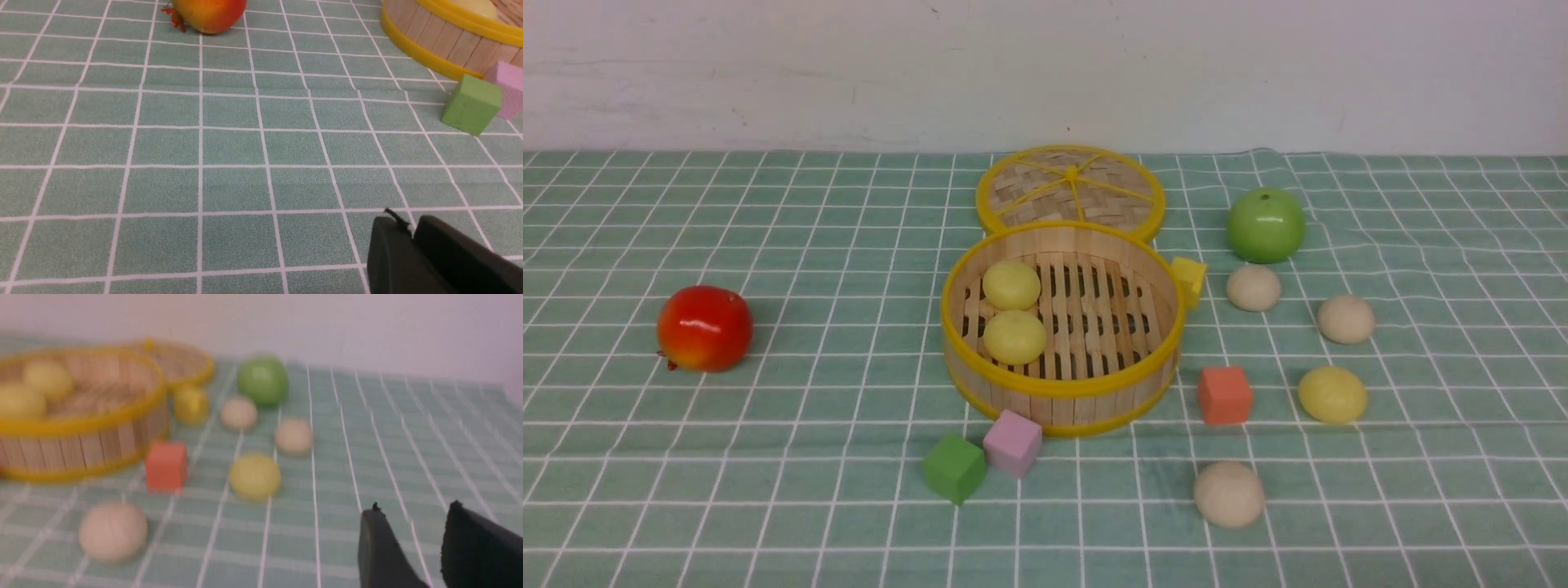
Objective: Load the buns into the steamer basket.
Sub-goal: Use the right arm to grab a steamed stuffed bun
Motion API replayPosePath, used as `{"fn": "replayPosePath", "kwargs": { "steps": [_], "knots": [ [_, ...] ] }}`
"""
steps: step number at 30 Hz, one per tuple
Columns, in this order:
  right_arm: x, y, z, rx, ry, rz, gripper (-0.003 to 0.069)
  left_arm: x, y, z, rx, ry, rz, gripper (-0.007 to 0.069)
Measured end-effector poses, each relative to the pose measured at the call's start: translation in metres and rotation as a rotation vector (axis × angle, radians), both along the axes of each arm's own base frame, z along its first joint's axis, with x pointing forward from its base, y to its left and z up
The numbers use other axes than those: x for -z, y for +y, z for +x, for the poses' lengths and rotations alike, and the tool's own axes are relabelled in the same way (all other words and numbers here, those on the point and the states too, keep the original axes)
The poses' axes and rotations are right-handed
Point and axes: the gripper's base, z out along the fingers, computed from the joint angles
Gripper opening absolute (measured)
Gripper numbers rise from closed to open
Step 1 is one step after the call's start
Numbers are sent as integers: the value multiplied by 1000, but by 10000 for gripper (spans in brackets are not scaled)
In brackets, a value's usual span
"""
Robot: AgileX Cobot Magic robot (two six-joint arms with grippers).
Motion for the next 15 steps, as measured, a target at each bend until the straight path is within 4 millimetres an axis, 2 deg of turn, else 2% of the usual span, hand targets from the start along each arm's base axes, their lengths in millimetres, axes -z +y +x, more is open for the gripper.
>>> {"fn": "replayPosePath", "kwargs": {
  "steps": [8,13,15],
  "knots": [
    [-24,4,-3,-51,-260,72,240,0,0,0,0,0,0,77],
    [-27,4,-4,-66,-288,134,240,0,0,0,0,0,0,77],
    [-30,4,-4,-76,-290,214,240,0,0,0,0,0,0,78]
  ]
}}
